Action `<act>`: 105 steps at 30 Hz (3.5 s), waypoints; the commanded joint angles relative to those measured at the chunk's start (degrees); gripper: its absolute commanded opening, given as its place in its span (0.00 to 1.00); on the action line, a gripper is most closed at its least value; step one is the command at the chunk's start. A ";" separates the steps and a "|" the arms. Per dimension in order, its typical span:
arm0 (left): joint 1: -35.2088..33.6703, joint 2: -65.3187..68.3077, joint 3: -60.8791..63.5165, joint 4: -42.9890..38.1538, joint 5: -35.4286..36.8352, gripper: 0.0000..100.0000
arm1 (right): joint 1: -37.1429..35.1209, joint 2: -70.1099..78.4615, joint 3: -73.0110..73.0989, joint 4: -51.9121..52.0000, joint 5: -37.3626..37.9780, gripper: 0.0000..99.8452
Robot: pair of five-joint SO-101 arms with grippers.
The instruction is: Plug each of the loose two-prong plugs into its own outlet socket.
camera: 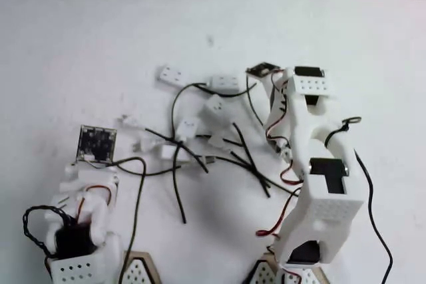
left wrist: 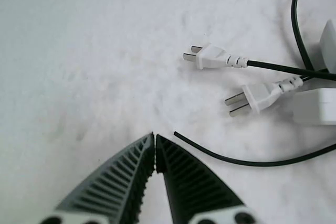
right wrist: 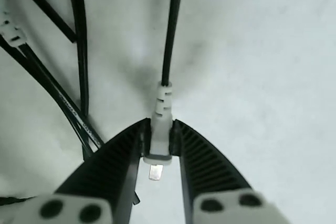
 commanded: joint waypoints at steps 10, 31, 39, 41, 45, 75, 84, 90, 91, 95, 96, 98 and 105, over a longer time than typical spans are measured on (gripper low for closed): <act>-0.13 -0.66 -0.35 -1.41 -0.53 0.03 | -2.51 1.10 0.53 -0.75 0.00 0.02; -0.13 -0.66 -0.35 -1.32 -0.53 0.03 | -5.23 -0.04 -0.53 3.91 -0.26 0.02; -0.13 -0.66 -0.53 -1.49 -0.53 0.03 | -4.97 -18.15 -0.35 11.21 -0.53 0.02; -0.13 -0.66 -0.79 -1.49 -0.44 0.03 | -5.23 -23.34 -0.35 13.23 -0.53 0.02; -0.04 -0.66 -0.88 -5.27 0.00 0.03 | -6.29 -31.08 -0.26 16.13 -4.75 0.02; 19.03 -0.48 -11.08 -17.85 14.95 0.18 | -44.97 -100.00 57.23 -26.68 -39.74 0.02; 27.91 -0.48 -12.48 -16.35 10.37 0.18 | -53.58 -103.96 60.92 -27.65 -36.13 0.02; 35.03 -0.57 -18.90 -8.35 8.53 0.18 | -53.58 -100.53 61.45 -27.82 -36.13 0.02; 36.09 -0.57 -19.08 -7.38 8.00 0.18 | -53.58 -100.00 61.36 -28.00 -36.13 0.02; 38.46 -0.57 -18.99 -4.22 6.07 0.18 | -53.41 -98.95 61.36 -29.05 -36.22 0.02; 38.29 -0.57 -18.99 -3.87 6.07 0.18 | -53.41 -98.95 61.36 -29.05 -36.22 0.02; 38.11 -0.57 -19.25 -3.69 6.07 0.18 | -52.97 -98.95 61.36 -29.05 -36.22 0.02; 27.21 -0.31 -19.69 -4.48 5.98 0.20 | -42.42 -98.86 61.36 -29.14 -38.77 0.02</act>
